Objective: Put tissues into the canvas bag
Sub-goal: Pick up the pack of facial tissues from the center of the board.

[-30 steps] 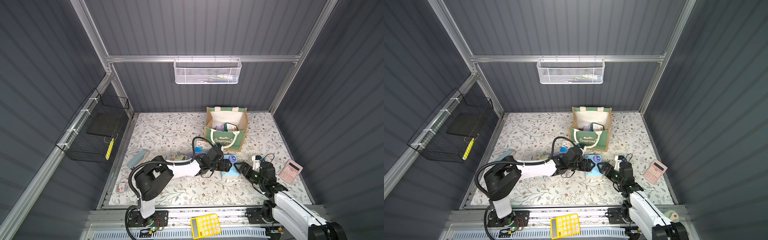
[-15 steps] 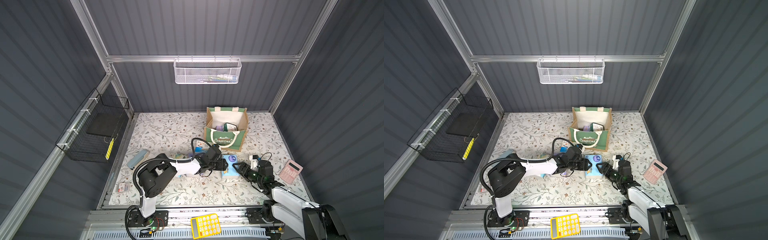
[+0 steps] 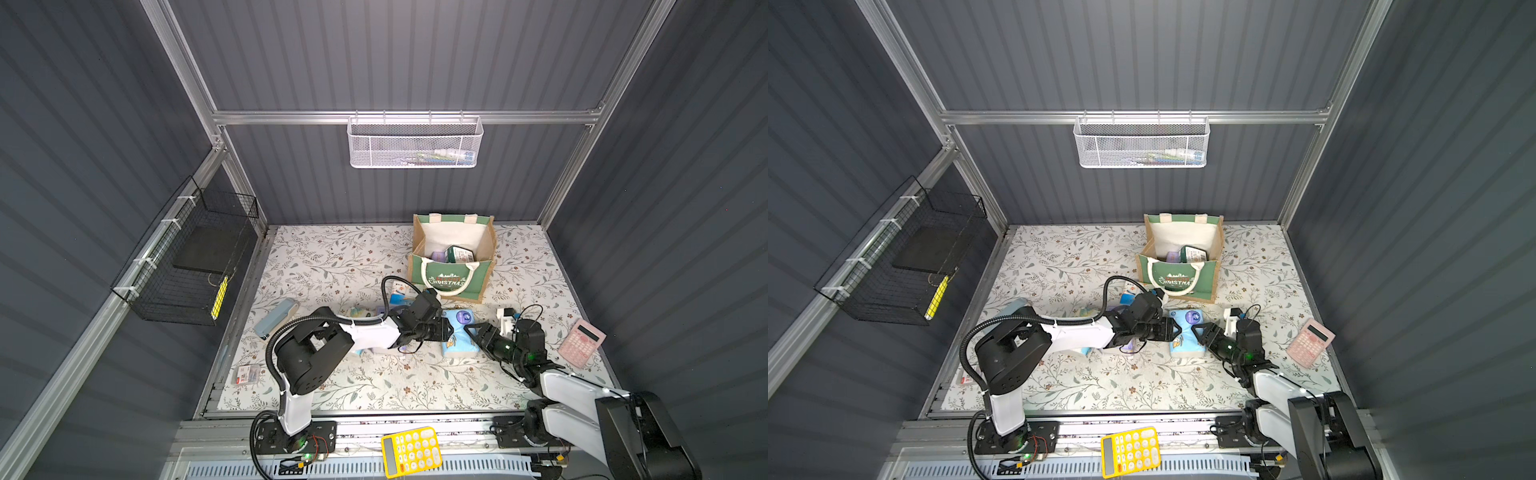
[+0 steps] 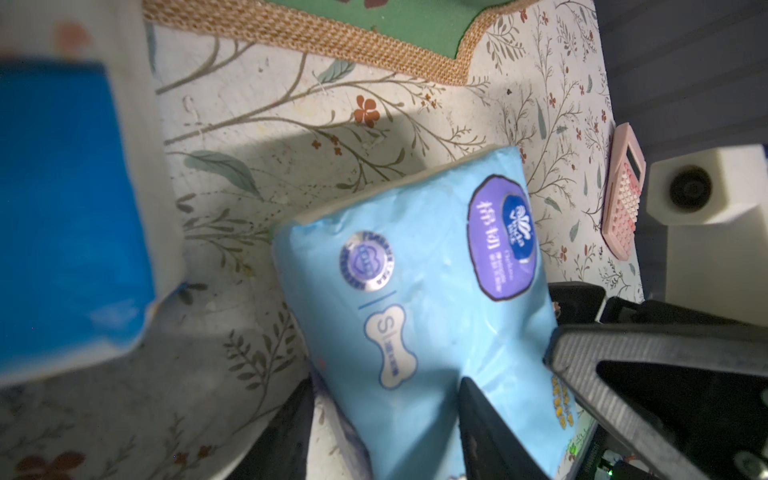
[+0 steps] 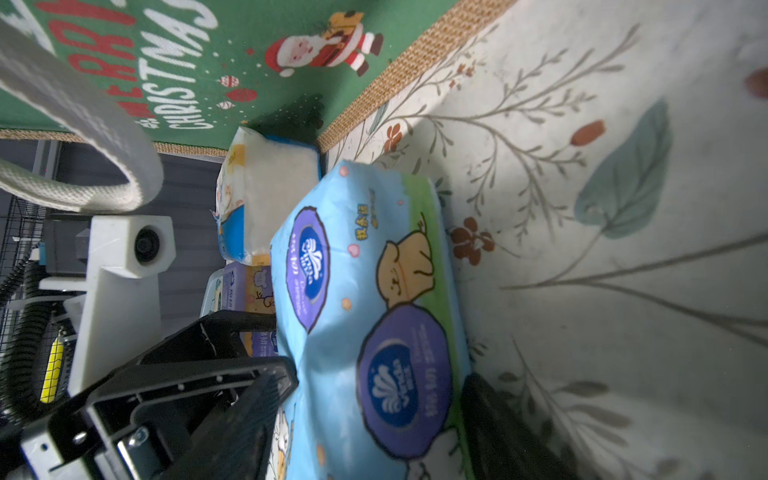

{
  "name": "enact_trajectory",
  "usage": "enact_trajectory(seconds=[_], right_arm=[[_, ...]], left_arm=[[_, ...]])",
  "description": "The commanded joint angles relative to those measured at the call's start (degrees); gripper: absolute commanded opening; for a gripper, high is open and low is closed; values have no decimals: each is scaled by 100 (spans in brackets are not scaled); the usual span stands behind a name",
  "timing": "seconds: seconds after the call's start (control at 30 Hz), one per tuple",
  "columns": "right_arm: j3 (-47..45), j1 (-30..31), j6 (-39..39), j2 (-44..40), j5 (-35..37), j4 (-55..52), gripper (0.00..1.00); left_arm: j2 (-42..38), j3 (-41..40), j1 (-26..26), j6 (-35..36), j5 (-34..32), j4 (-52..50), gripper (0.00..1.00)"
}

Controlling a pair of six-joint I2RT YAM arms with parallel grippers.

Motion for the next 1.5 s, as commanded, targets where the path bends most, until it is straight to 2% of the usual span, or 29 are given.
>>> enact_trajectory(seconds=[0.0,0.1,0.33,0.67,1.27,1.47], right_arm=[[-18,-19,34,19,-141,160,69],[-35,-19,56,241,-192,257,67],[-51,-19,102,261,-210,322,71],[-31,-19,172,336,-224,266,72],[0,130,272,463,-685,835,59],[4,182,305,396,-772,946,58]], left_arm=[[184,-199,44,96,-68,-174,55],[149,-270,78,92,-106,-156,55],[244,-433,95,-2,-50,7,54],[206,-701,120,-103,-114,191,52],[198,-930,136,-143,-113,466,51],[194,-957,139,-142,-74,578,51]])
